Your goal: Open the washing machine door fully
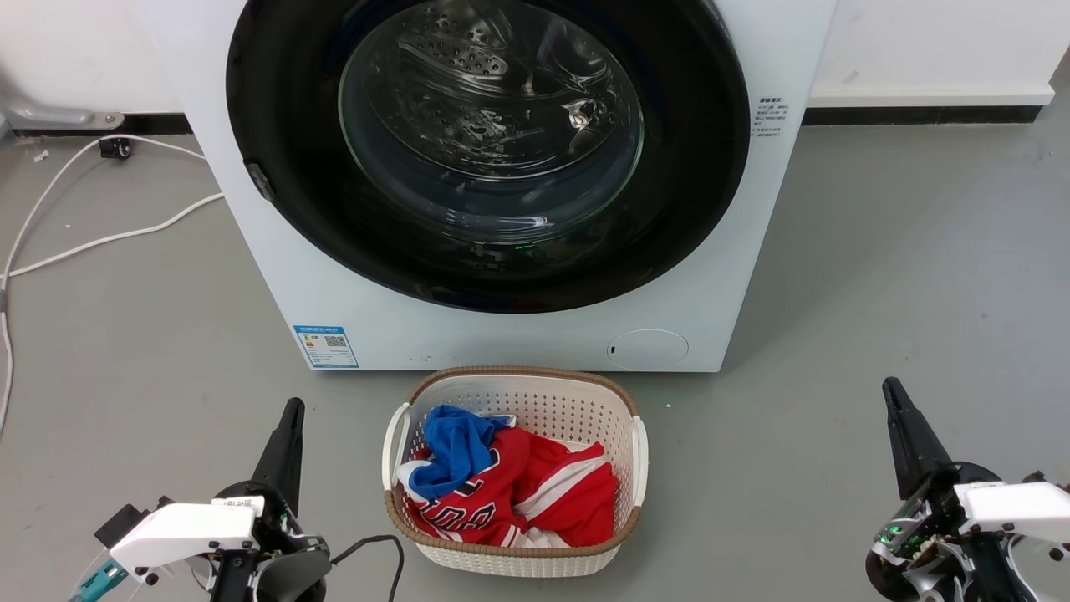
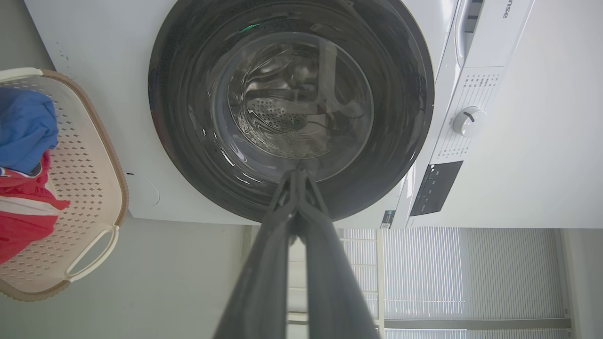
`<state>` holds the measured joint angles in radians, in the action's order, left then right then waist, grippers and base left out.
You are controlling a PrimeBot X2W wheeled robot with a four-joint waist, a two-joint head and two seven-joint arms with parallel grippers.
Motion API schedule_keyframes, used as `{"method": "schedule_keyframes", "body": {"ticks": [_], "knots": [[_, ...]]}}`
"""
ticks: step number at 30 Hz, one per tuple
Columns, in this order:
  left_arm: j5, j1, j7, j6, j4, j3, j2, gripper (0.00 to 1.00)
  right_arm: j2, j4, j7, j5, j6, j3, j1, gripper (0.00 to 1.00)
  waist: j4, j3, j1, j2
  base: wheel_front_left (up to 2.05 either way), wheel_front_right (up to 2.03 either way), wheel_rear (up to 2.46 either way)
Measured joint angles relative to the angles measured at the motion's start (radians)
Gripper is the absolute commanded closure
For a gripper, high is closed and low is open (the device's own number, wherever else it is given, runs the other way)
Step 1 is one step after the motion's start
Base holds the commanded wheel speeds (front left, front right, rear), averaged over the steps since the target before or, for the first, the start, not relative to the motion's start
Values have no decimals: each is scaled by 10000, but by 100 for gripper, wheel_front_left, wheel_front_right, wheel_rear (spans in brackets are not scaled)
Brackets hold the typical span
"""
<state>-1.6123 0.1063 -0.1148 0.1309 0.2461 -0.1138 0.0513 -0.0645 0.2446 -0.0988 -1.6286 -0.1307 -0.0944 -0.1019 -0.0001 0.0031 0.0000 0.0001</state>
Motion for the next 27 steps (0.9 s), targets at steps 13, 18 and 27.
{"method": "schedule_keyframes", "body": {"ticks": [13,18,27], "knots": [[0,1,0,0,0,-4,0,100,17,2,-35,4,0,-33,-3,100,0,0,0,0,0,0,0],[0,1,0,-2,0,-2,0,100,23,2,-42,15,0,-44,-4,100,0,0,0,0,0,0,0],[6,-430,56,-6,399,86,-31,0,82,403,12,33,2,-19,437,0,0,0,0,0,0,0,0]]}}
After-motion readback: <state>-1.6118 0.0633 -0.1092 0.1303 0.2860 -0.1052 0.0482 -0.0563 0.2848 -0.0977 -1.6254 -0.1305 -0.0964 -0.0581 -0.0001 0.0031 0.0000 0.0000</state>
